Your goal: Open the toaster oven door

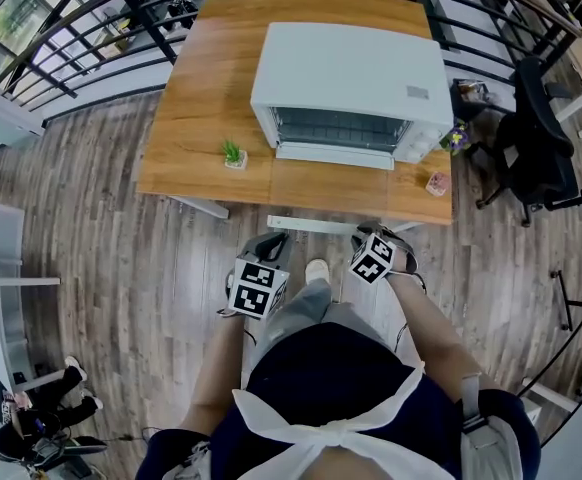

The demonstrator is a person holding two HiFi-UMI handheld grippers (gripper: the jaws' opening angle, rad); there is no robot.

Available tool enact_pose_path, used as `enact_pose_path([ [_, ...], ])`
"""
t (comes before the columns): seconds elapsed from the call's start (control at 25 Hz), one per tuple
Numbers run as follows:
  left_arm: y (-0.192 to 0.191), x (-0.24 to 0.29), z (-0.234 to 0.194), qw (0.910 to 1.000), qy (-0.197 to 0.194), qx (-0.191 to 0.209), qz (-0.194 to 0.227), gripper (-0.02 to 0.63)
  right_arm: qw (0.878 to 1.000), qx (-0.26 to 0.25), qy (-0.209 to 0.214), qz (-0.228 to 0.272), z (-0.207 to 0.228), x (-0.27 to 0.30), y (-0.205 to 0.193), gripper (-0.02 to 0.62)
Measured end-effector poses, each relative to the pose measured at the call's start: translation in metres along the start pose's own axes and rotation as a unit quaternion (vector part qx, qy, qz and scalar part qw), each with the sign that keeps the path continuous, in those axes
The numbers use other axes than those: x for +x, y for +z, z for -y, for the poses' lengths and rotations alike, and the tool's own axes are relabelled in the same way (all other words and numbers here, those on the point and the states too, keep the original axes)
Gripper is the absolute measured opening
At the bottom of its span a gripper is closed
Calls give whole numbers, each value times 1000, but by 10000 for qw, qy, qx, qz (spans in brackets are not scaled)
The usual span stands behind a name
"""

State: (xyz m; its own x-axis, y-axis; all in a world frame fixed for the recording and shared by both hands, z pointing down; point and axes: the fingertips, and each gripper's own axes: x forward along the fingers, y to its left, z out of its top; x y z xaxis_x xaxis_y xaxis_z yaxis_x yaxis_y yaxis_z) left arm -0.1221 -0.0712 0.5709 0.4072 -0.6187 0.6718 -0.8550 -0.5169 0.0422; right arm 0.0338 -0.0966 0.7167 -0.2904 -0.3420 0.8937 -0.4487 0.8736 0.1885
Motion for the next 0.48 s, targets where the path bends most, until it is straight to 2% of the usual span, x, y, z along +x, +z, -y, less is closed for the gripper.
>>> enact_pose_path([
  [0.36,-5,-1,-5,9999,44,-98,-44,38,9992,364,11,-167,4,13,-12,83],
  [0.48,-3,1,-5,9999,26,-96,-50,38,9972,721,164,-130,3,11,-12,87],
])
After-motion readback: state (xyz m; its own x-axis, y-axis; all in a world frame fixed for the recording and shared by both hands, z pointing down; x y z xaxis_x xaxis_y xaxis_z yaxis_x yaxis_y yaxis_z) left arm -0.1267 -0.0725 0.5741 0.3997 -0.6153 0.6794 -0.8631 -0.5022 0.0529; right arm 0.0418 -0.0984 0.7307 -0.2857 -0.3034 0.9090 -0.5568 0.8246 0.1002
